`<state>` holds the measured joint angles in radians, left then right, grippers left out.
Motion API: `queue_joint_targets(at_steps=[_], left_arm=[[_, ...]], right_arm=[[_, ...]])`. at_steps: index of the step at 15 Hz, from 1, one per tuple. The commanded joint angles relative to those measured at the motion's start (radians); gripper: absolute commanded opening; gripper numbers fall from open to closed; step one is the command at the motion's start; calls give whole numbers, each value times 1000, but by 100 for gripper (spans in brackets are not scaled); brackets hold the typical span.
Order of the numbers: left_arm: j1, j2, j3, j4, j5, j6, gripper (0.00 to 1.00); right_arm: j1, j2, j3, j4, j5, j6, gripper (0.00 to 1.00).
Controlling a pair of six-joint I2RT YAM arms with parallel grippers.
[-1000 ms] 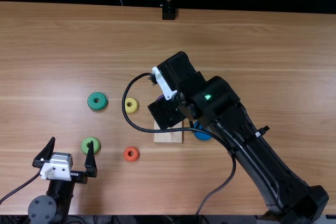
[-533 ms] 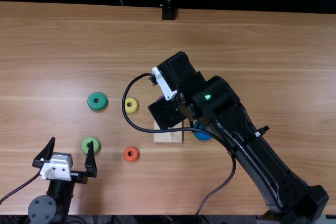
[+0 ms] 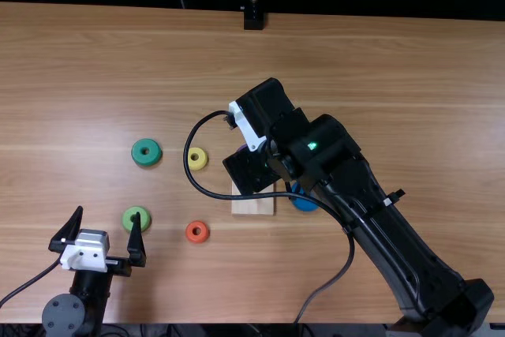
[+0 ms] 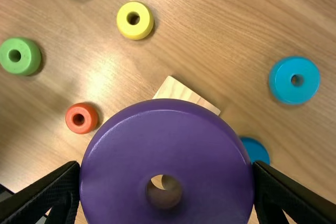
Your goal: Build the Hanoi tower: stack the rings onto the peg from bottom to top in this color order: purple, dark blue, light blue, dark green, light green, yellow, orange.
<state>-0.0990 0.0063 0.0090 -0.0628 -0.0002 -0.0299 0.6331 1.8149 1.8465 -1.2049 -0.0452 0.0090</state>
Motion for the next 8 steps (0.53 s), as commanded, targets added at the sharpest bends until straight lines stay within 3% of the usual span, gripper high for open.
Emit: queue_joint_targets(at_steps=[1, 8], left_arm=[[-8, -6, -9, -46, -7, 6, 100], [-8, -6, -9, -46, -7, 6, 100]], right_arm=[[0, 4, 33, -4, -6, 6, 0], [-3, -20, 34, -18, -6, 4, 0]])
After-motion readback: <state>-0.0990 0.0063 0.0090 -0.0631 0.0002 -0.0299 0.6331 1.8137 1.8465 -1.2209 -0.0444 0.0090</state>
